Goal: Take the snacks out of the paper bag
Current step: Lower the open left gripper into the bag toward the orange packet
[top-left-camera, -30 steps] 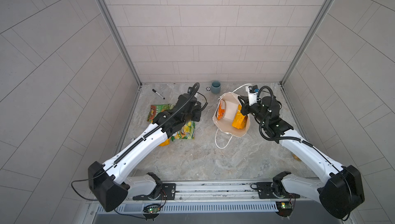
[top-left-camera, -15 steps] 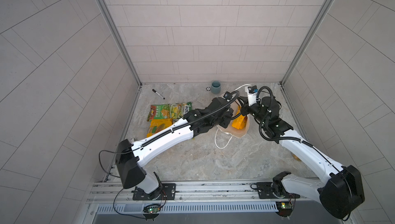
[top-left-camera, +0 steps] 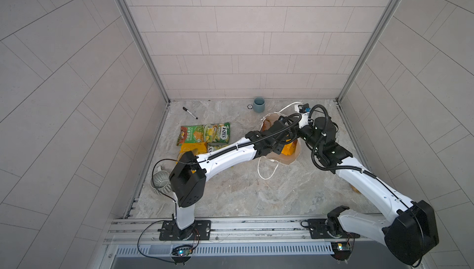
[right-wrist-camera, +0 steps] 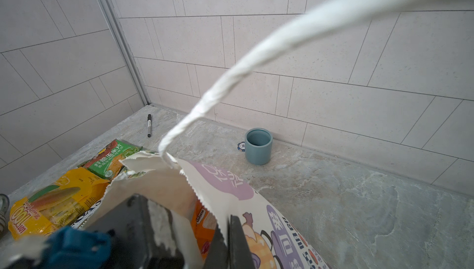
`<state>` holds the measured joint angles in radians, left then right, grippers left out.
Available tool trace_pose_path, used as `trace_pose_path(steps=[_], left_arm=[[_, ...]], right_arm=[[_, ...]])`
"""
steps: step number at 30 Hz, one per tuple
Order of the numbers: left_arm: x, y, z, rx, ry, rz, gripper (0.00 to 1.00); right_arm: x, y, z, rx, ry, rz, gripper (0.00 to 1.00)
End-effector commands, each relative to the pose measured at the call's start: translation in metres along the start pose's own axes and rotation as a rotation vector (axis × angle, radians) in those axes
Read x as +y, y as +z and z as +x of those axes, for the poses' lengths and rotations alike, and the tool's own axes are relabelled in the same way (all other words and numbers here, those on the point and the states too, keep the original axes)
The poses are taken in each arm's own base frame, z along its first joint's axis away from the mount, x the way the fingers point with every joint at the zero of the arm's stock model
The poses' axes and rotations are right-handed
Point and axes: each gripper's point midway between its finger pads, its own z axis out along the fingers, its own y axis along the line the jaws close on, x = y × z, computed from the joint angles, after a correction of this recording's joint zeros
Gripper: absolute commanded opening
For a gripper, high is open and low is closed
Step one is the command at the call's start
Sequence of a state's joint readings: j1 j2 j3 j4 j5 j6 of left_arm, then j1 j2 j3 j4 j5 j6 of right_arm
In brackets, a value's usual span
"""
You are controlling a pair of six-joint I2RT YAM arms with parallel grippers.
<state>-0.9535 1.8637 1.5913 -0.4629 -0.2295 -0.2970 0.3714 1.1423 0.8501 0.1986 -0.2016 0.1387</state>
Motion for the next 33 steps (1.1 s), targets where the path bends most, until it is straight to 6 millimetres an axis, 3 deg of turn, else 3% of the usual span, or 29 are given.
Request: trace_pose_path(steps=[1,13,24,33], left_arm=[[0.023,0.010,-0.004,0.007,-0.039,-0.091,0.48],[0.070,0.036,0.011,0.066,-0.072,-0.257,0.53],[0.076,0.063,0.019,0.082,-0.103,-0.250,0.58],[0.073,0.091,0.014,0.040,-0.125,-0.187,0.57]], right_arm=[[0.004,-0.010,-0.024,-0.090,-0.005,-0.009,0.00],[0.002,-0.007,-0.021,-0.081,0.000,-0.003,0.00],[0.003,-0.006,-0.020,-0.079,0.000,-0.008,0.00],[0.004,-0.004,-0.018,-0.075,0.001,-0.013,0.00]])
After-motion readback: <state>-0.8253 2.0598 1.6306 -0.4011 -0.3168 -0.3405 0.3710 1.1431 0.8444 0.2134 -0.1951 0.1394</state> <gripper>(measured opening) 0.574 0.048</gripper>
